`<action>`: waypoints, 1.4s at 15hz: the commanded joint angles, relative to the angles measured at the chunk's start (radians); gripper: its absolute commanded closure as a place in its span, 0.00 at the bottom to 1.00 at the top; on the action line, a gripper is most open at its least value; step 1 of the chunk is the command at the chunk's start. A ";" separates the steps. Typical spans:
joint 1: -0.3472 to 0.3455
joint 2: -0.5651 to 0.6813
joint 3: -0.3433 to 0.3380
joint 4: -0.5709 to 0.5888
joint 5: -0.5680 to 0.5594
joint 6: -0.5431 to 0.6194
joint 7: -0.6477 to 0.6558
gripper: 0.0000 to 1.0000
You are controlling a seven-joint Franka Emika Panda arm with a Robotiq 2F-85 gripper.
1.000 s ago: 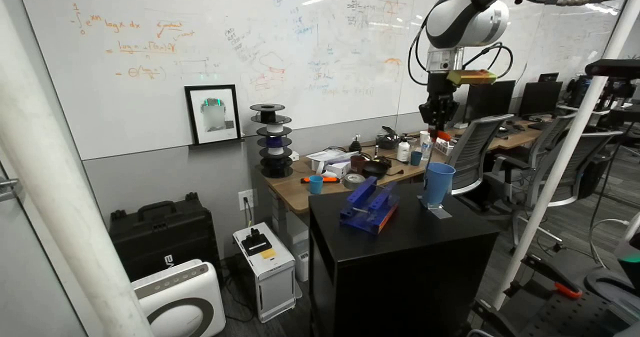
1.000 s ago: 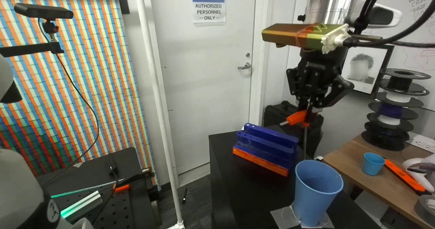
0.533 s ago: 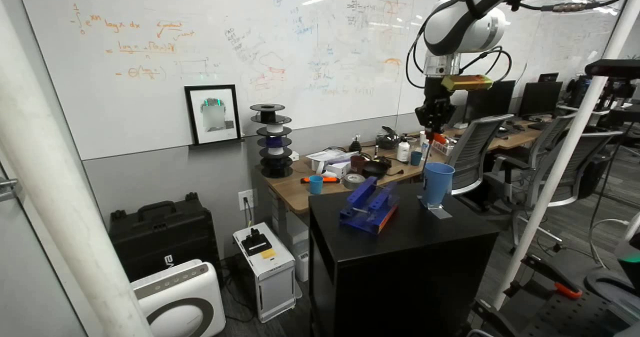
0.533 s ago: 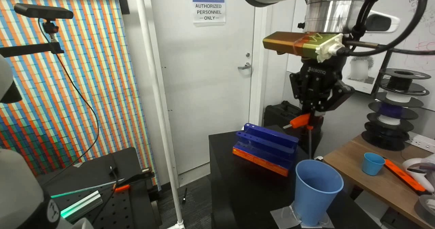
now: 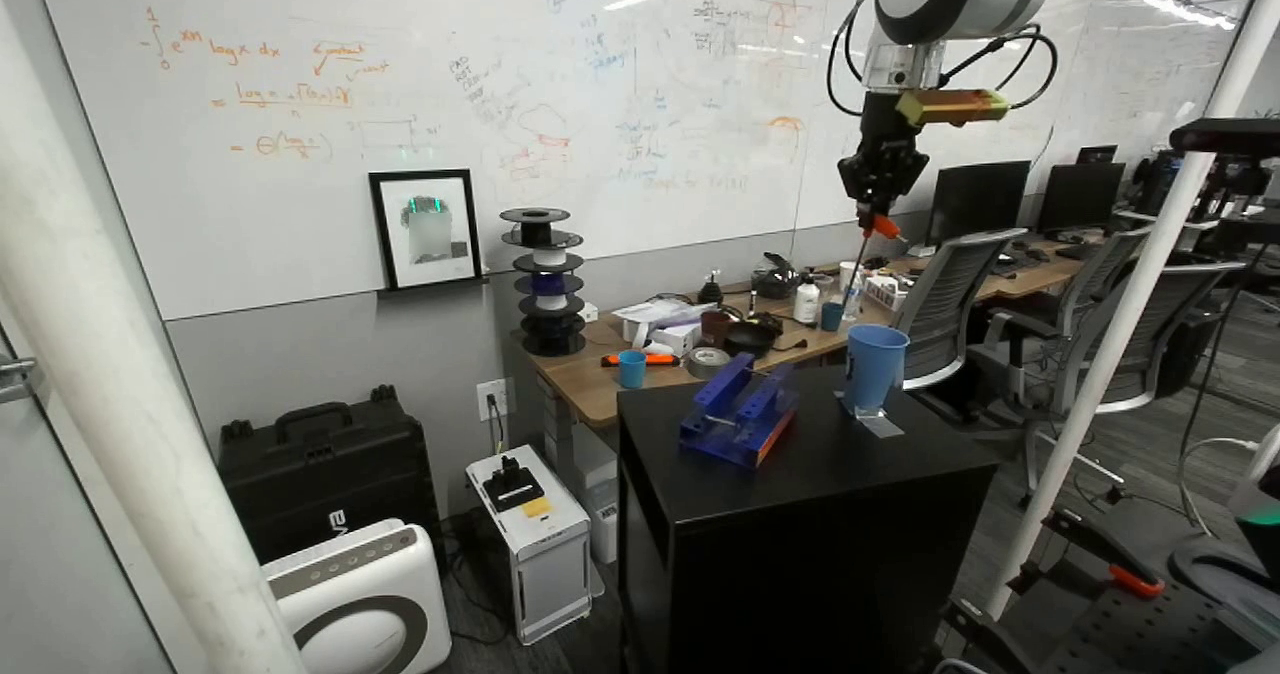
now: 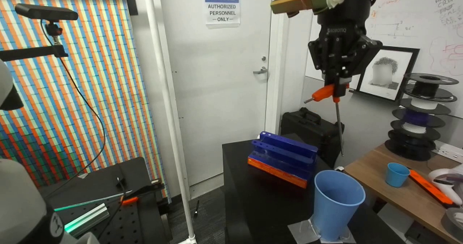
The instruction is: Put the orange object in the house
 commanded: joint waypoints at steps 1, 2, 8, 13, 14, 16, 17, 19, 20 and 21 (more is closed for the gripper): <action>-0.002 -0.069 0.006 -0.038 -0.040 -0.066 0.069 0.88; -0.003 -0.069 0.005 -0.039 -0.023 -0.091 0.070 0.88; -0.011 -0.028 -0.003 -0.063 -0.030 -0.093 0.098 0.88; -0.029 0.025 -0.025 -0.088 -0.019 0.037 0.087 0.88; -0.032 0.038 -0.028 -0.091 -0.024 0.055 0.088 0.88; -0.035 0.055 -0.034 -0.090 0.015 0.051 0.060 0.53; -0.035 0.050 -0.035 -0.090 0.050 0.040 0.038 0.47; -0.036 0.011 -0.032 -0.094 0.142 0.008 -0.018 0.32; -0.037 -0.018 -0.032 -0.096 0.203 -0.012 -0.063 0.23; -0.038 -0.054 -0.034 -0.100 0.268 -0.039 -0.114 0.16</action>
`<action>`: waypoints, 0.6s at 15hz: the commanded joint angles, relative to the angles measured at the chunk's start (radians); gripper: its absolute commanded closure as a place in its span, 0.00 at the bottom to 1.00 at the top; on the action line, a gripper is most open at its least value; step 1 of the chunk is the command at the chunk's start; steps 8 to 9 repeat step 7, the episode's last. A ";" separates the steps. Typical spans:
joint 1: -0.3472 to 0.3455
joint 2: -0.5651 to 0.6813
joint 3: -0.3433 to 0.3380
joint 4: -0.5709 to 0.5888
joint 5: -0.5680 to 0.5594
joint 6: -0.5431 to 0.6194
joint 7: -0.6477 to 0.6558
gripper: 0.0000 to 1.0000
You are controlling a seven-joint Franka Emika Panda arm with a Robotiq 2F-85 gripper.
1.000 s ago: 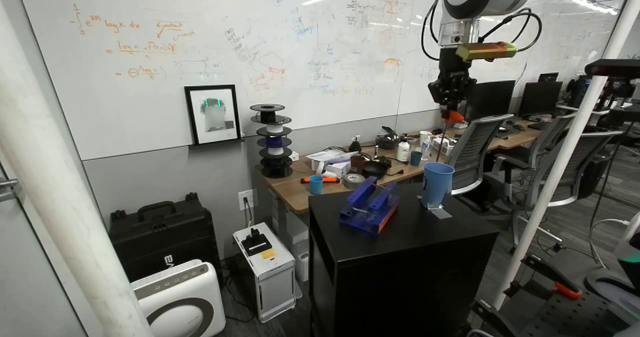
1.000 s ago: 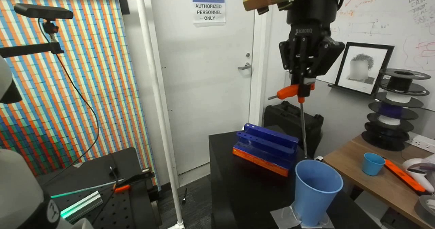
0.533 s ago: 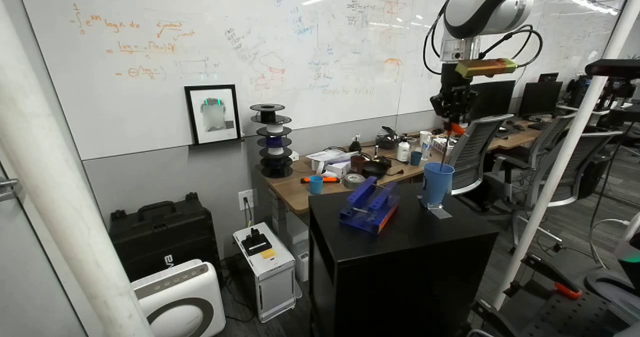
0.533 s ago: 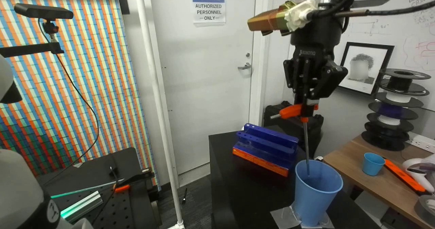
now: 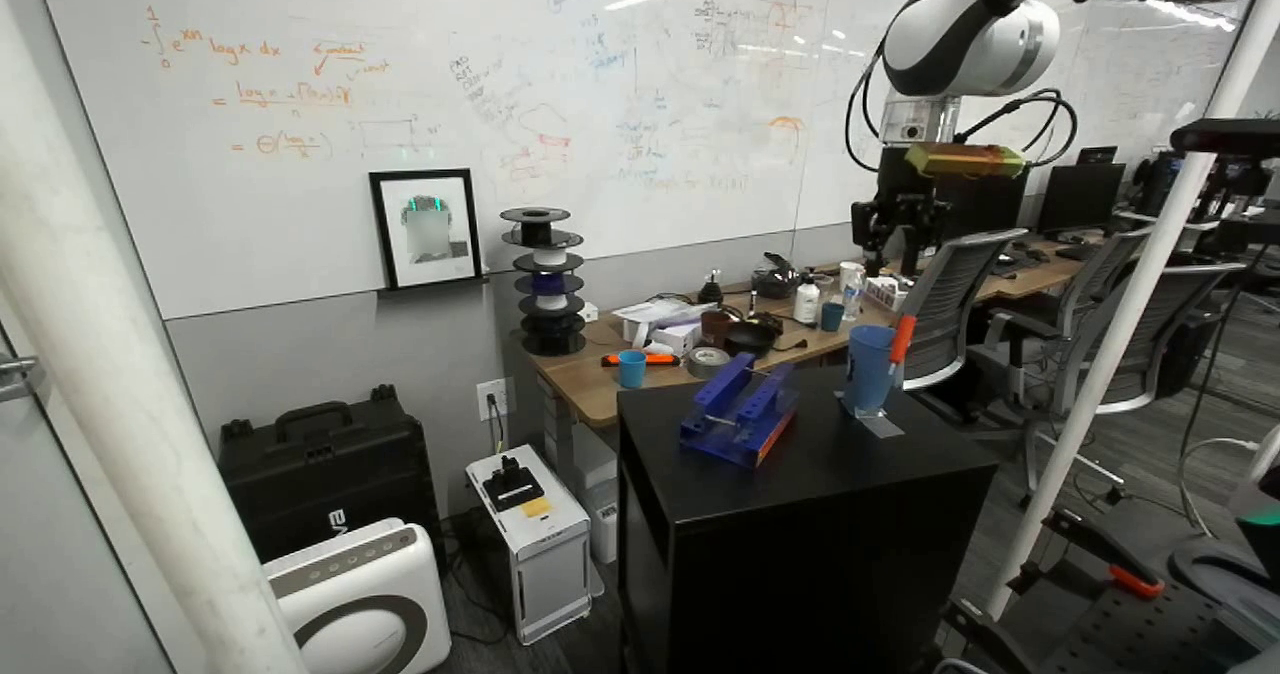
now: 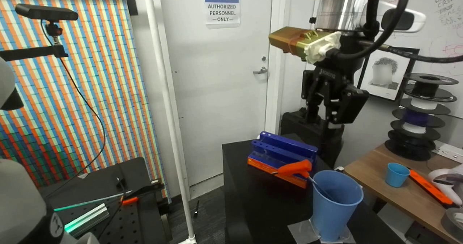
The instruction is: Put the orange object in the house
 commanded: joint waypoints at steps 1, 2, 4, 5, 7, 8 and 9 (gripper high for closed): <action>-0.007 -0.143 -0.004 -0.015 0.197 -0.096 -0.169 0.08; -0.008 -0.182 -0.013 -0.017 0.248 -0.138 -0.212 0.02; -0.007 -0.262 -0.040 -0.019 0.338 -0.235 -0.290 0.00; -0.005 -0.296 -0.057 -0.019 0.377 -0.283 -0.322 0.00; 0.000 -0.244 -0.047 0.003 0.333 -0.257 -0.275 0.00; 0.000 -0.244 -0.047 0.003 0.333 -0.257 -0.275 0.00; 0.000 -0.244 -0.047 0.003 0.333 -0.257 -0.275 0.00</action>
